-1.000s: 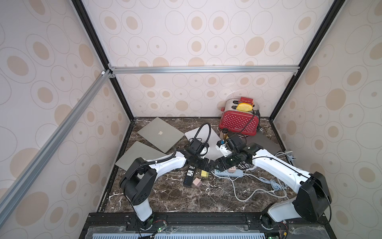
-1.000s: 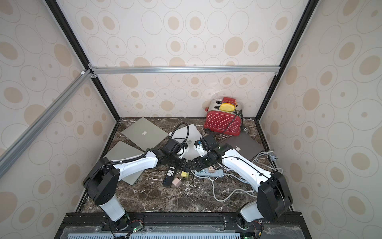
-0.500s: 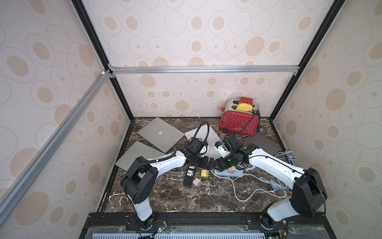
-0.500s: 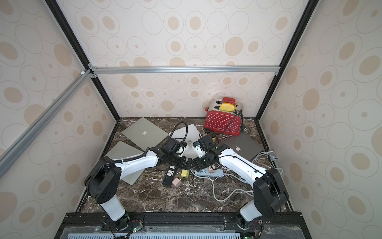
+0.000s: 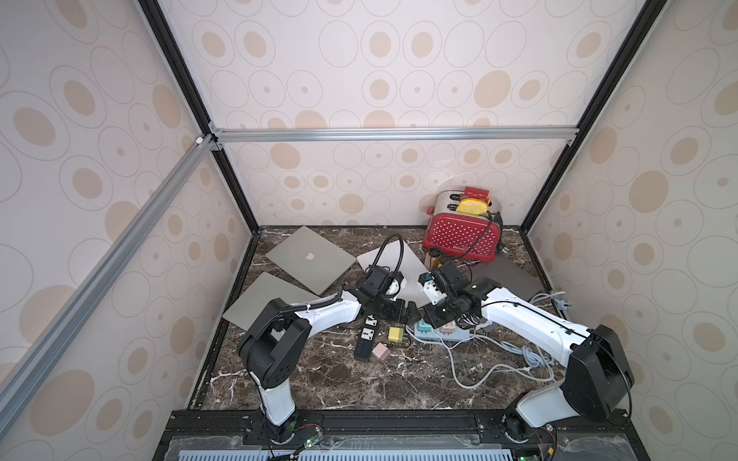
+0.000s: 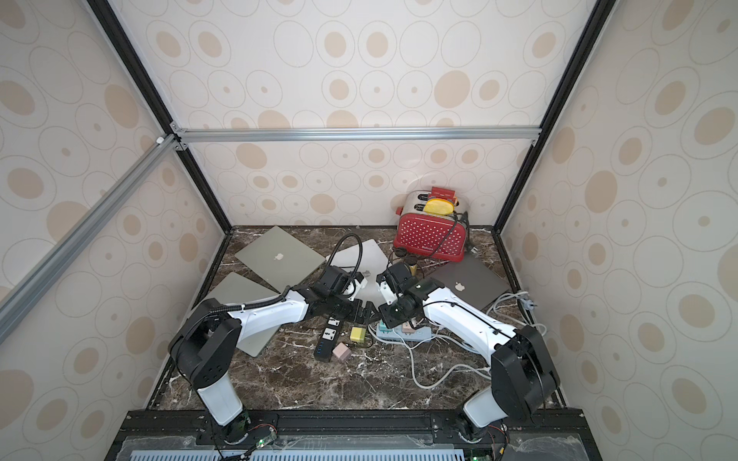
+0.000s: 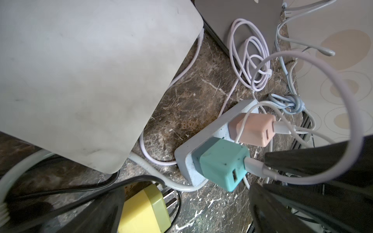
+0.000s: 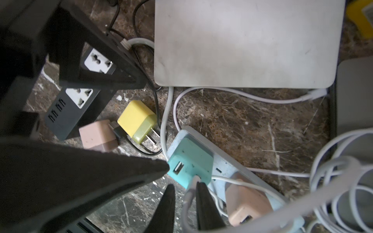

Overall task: Unplug the laptop charger
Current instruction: Remove the charging cable from the plug.

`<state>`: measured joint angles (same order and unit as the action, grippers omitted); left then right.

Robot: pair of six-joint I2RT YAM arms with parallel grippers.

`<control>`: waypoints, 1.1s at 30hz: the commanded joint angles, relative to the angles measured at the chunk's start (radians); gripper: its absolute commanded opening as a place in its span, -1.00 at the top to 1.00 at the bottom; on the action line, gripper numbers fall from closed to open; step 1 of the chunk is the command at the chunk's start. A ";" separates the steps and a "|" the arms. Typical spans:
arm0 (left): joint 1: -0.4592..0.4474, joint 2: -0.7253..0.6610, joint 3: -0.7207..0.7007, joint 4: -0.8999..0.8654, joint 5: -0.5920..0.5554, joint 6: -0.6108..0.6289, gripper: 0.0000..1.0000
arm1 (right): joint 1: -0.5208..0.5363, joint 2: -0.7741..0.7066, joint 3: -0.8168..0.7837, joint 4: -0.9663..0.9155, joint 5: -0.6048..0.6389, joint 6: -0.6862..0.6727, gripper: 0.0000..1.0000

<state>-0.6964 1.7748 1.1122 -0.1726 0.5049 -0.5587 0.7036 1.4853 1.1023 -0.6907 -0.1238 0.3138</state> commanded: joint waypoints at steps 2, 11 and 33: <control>0.006 0.017 0.010 -0.021 -0.005 0.001 -0.93 | 0.008 0.004 -0.020 0.007 0.002 0.001 0.63; 0.002 0.036 0.025 -0.034 0.004 0.008 -0.92 | 0.009 0.002 -0.040 0.010 0.038 -0.004 0.82; -0.049 0.151 0.088 -0.166 -0.044 0.042 -0.85 | 0.017 -0.090 -0.077 0.064 0.004 0.005 1.00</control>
<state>-0.7246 1.8721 1.1995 -0.2428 0.5121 -0.5503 0.7048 1.4372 1.0420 -0.6144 -0.0772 0.3138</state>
